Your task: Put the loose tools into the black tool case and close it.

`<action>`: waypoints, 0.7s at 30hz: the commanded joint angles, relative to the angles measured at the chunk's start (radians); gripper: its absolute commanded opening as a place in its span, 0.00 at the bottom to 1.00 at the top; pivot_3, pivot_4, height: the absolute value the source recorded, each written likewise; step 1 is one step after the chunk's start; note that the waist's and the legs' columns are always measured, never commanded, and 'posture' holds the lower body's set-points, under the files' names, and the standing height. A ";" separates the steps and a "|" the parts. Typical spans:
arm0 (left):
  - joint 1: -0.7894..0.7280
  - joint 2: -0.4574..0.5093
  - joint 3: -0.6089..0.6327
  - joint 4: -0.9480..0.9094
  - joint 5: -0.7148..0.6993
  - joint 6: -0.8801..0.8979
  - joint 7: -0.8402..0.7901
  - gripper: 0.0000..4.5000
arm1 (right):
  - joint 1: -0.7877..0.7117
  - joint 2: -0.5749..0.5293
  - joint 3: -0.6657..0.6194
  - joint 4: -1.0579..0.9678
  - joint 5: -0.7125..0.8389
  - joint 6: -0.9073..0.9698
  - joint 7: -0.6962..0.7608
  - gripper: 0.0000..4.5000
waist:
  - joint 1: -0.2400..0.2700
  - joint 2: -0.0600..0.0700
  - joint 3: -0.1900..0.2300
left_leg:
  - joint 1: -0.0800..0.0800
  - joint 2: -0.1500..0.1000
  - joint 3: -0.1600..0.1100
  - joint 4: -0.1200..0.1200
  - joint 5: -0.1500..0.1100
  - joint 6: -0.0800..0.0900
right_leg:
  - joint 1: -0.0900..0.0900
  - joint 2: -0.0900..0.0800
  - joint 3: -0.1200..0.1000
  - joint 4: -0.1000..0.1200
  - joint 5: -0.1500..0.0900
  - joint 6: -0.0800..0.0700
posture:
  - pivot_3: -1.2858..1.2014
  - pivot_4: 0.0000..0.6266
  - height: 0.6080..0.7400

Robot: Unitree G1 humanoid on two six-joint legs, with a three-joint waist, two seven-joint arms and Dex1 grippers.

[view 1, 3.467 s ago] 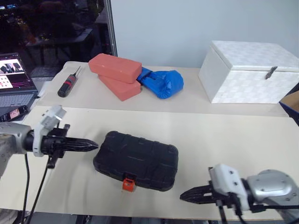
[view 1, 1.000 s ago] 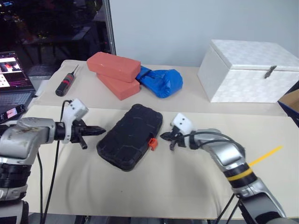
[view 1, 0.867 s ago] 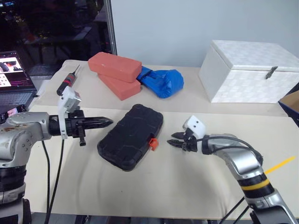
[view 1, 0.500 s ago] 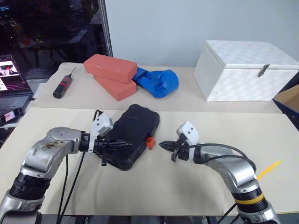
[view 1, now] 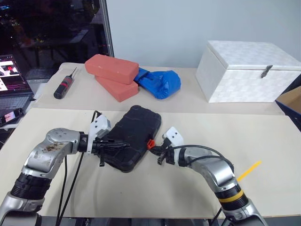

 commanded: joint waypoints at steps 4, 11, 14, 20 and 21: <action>0.048 -0.002 -0.049 0.033 0.056 -0.024 0.010 0.00 | -0.033 0.010 -0.038 -0.078 0.013 -0.027 -0.002 0.01 | -0.001 0.000 0.000 | 0.002 0.000 0.000 0.000 0.000 0.000 | 0.001 0.000 0.000 0.001 -0.002 -0.004 | 0.52 0.24 1.00; 0.058 -0.004 -0.069 0.032 0.073 -0.043 0.008 0.00 | -0.047 0.050 -0.068 -0.110 0.042 0.004 -0.016 0.01 | -0.003 0.001 0.000 | 0.002 0.000 0.000 0.000 0.000 0.000 | 0.001 0.000 0.000 0.001 -0.002 -0.004 | 0.52 0.24 1.00; 0.058 -0.006 -0.073 0.034 0.080 -0.053 0.005 0.00 | -0.049 0.064 -0.072 -0.106 0.040 -0.002 -0.021 0.01 | -0.004 0.001 0.000 | 0.002 0.000 0.000 0.000 0.000 0.000 | 0.001 0.000 0.000 0.001 -0.002 -0.005 | 0.52 0.24 1.00; 0.057 -0.012 -0.073 0.039 0.086 -0.057 0.002 0.00 | -0.034 0.084 -0.083 -0.117 0.052 -0.037 -0.009 0.01 | -0.010 0.001 0.000 | 0.003 0.000 0.000 0.000 0.000 0.000 | 0.001 0.000 0.000 0.001 -0.002 -0.005 | 0.52 0.24 1.00; 0.057 -0.013 -0.074 0.038 0.086 -0.058 0.003 0.00 | -0.031 0.085 -0.084 -0.121 0.053 -0.037 -0.007 0.01 | -0.012 0.001 0.000 | 0.003 0.000 0.000 0.000 0.000 0.000 | 0.001 0.000 0.000 0.001 -0.002 -0.005 | 0.52 0.24 1.00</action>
